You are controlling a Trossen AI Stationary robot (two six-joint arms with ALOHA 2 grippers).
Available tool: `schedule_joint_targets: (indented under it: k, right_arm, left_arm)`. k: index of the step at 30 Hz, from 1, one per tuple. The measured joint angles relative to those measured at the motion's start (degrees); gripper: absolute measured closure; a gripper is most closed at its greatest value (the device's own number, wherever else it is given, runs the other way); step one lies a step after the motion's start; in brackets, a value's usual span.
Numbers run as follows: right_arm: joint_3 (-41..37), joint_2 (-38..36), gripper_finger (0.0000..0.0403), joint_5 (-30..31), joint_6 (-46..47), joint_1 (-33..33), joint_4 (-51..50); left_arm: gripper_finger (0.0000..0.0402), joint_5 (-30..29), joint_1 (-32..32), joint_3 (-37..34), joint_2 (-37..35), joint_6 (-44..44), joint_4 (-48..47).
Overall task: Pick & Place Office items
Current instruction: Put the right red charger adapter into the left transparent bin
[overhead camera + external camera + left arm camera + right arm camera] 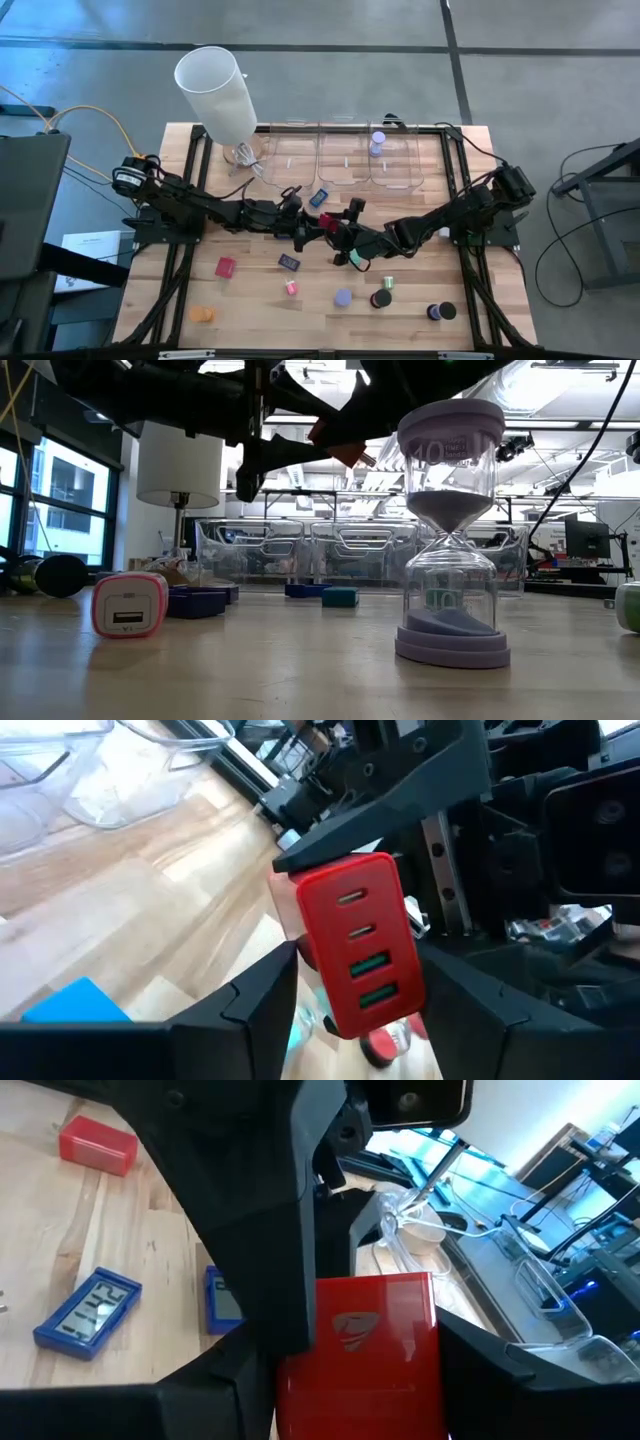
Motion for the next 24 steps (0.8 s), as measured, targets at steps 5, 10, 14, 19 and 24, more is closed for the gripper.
schedule_joint_targets:
  k: [5,10,14,19,24]
  right_arm:
    - [0.0,0.0,0.0205,-0.3,0.0,0.4,-0.2]
    - [0.0,0.0,0.0205,-3.0,0.2,0.3,-0.8]
    - [0.0,-0.1,0.0205,-4.3,1.3,0.3,-1.1]
    - [0.0,0.8,0.0205,-6.1,1.2,0.3,-0.7]
    - [0.2,2.3,0.0205,-8.1,0.5,-0.1,-0.4]
  left_arm:
    - [0.0217,0.1,0.0,0.0,0.0,-0.4,0.0]
    - [0.0217,1.4,1.4,-0.1,0.0,-1.6,-0.3]
    - [0.0217,2.7,2.2,-0.1,0.0,-2.8,-0.2]
    - [0.0217,2.7,2.3,-0.2,0.0,-3.0,-0.6]
    - [0.0217,3.0,2.3,-0.4,0.1,-3.0,-0.9]
